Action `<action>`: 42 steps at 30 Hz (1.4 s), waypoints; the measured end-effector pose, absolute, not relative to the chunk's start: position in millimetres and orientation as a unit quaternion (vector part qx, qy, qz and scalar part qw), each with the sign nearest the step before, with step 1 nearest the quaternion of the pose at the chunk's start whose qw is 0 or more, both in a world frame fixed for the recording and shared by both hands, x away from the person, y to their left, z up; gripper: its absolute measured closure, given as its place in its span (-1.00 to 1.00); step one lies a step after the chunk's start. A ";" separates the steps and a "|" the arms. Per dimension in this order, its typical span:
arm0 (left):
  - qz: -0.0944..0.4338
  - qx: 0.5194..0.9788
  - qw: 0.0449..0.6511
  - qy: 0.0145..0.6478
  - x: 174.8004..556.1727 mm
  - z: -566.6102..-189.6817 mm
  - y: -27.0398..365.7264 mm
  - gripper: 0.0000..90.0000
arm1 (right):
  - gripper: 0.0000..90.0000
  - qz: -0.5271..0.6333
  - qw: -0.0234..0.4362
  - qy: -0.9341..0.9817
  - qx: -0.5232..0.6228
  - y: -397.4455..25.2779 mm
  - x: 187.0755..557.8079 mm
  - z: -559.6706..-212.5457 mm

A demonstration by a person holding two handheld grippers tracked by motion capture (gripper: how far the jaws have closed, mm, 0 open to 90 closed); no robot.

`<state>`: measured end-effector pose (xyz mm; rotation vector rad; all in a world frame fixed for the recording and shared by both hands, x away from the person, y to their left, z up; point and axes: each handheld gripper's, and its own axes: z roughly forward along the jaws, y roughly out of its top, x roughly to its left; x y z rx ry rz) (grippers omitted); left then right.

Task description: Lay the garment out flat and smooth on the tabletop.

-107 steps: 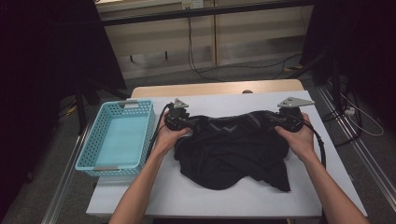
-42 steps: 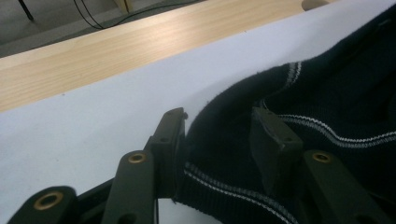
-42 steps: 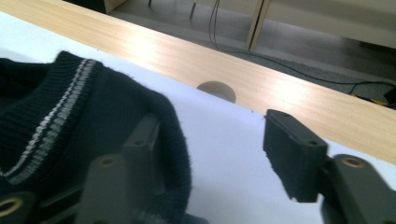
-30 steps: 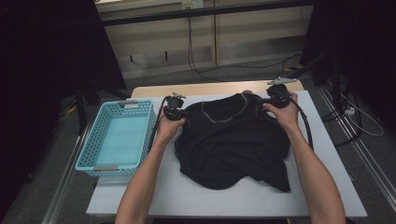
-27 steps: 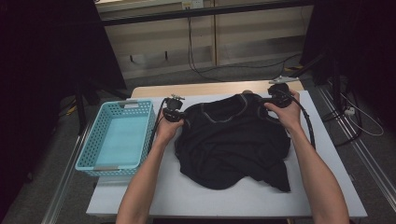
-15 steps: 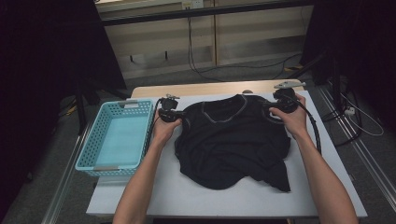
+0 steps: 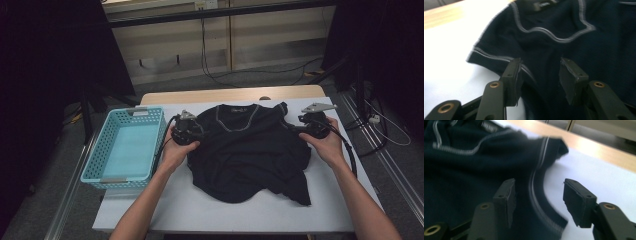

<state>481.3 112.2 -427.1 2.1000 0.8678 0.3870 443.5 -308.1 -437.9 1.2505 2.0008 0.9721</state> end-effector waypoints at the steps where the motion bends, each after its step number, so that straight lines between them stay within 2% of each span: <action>1: 0.154 0.835 0.406 0.336 477.2 -427.1 112.3 0.18 | -0.04 0.361 0.288 0.752 0.470 -308.9 440.1 -441.0; 5: 0.172 0.847 0.405 0.297 450.1 -430.4 114.4 0.03 | -0.13 0.345 0.282 0.755 0.481 -310.0 430.9 -451.2; 8: 0.170 0.849 0.406 0.293 432.9 -435.7 118.4 -0.10 | -0.17 0.348 0.278 0.755 0.481 -309.1 426.0 -451.3; 12: 0.160 0.850 0.414 0.284 412.9 -439.5 123.1 -0.16 | -0.14 0.335 0.278 0.754 0.492 -309.3 423.0 -459.3; 16: 0.153 0.854 0.418 0.271 388.7 -436.7 127.0 -0.22 | 0.06 0.339 0.268 0.744 0.510 -312.1 418.3 -472.5; 20: 0.136 0.860 0.423 0.252 369.2 -439.3 126.6 -0.17 | 0.78 0.331 0.278 0.741 0.514 -316.4 419.5 -470.8; 23: 0.131 0.866 0.420 0.238 362.2 -439.5 119.8 -0.17 | 0.98 0.334 0.267 0.735 0.526 -324.3 423.6 -467.2; 28: 0.103 0.879 0.415 0.214 350.4 -444.9 105.9 -0.09 | 0.99 0.315 0.296 0.731 0.529 -329.5 427.8 -464.6; 31: 0.092 0.885 0.408 0.203 346.5 -449.6 98.8 -0.04 | 0.98 0.321 0.288 0.730 0.531 -331.9 429.1 -464.8; 36: 0.091 0.898 0.389 0.185 339.0 -461.4 88.1 -0.21 | 0.59 0.350 0.299 0.733 0.500 -321.2 411.0 -454.7; 38: 0.095 0.900 0.383 0.184 338.1 -465.6 84.0 -0.25 | 0.55 0.368 0.297 0.733 0.490 -317.4 401.5 -449.3; 41: 0.116 0.900 0.380 0.180 332.3 -467.0 78.7 -0.24 | 0.46 0.386 0.290 0.736 0.474 -307.7 384.5 -444.3; 42: 0.113 0.900 0.379 0.183 332.0 -466.4 78.6 -0.14 | 0.42 0.389 0.285 0.743 0.464 -302.8 377.1 -445.2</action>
